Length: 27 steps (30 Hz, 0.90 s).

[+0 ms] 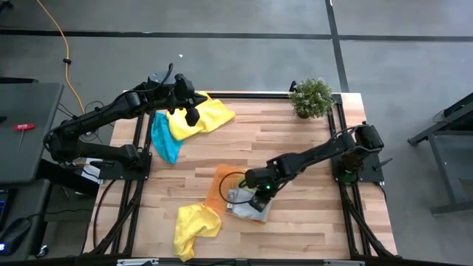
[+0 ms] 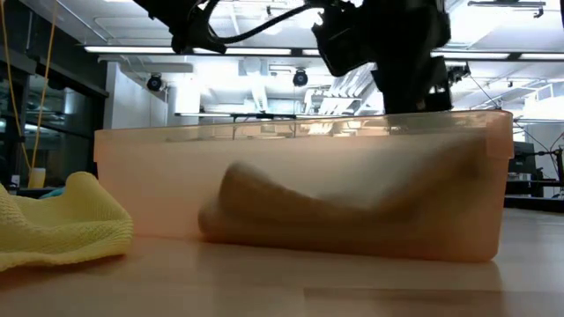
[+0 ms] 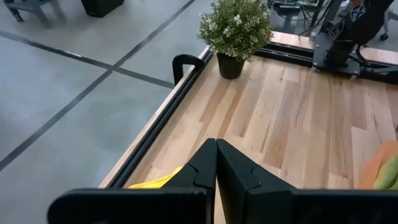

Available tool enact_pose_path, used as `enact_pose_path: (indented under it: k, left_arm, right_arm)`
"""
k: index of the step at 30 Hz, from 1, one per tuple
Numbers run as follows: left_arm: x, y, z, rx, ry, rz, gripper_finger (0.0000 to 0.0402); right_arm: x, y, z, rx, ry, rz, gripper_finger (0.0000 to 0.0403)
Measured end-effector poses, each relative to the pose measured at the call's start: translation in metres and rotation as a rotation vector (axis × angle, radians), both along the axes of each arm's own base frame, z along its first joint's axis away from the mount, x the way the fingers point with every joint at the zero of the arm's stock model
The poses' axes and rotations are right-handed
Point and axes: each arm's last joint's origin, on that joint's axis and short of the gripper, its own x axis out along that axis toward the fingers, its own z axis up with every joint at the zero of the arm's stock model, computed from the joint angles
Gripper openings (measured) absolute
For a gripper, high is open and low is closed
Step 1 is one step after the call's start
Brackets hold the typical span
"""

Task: Fold microfiber towels
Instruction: Put the gray towel into the bin

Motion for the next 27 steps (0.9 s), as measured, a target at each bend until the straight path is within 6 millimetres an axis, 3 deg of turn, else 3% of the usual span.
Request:
enact_pose_path:
  k: [4, 9, 20, 24, 27]
  left_arm:
    - [0.0, 0.0, 0.001, 0.006, -0.007, 0.0, 0.0]
    - [0.0, 0.0, 0.001, 0.006, -0.008, 0.001, 0.0]
    - [0.0, 0.0, 0.001, 0.006, -0.008, 0.004, 0.0]
    - [0.0, 0.0, 0.001, 0.007, -0.008, 0.004, 0.0]
    - [0.0, 0.0, 0.001, 0.008, -0.007, 0.004, 0.0]
  right_arm:
    - [-0.005, 0.002, -0.001, -0.031, -0.042, 0.244, 0.0005]
    - [-0.004, 0.002, -0.004, -0.065, -0.085, 0.353, 0.0004]
    - [0.004, 0.014, -0.051, -0.111, 0.016, 0.452, 0.0]
    - [0.003, 0.012, -0.049, -0.13, 0.033, 0.398, 0.0]
    - [-0.001, 0.002, -0.028, -0.202, -0.006, 0.348, 0.0]
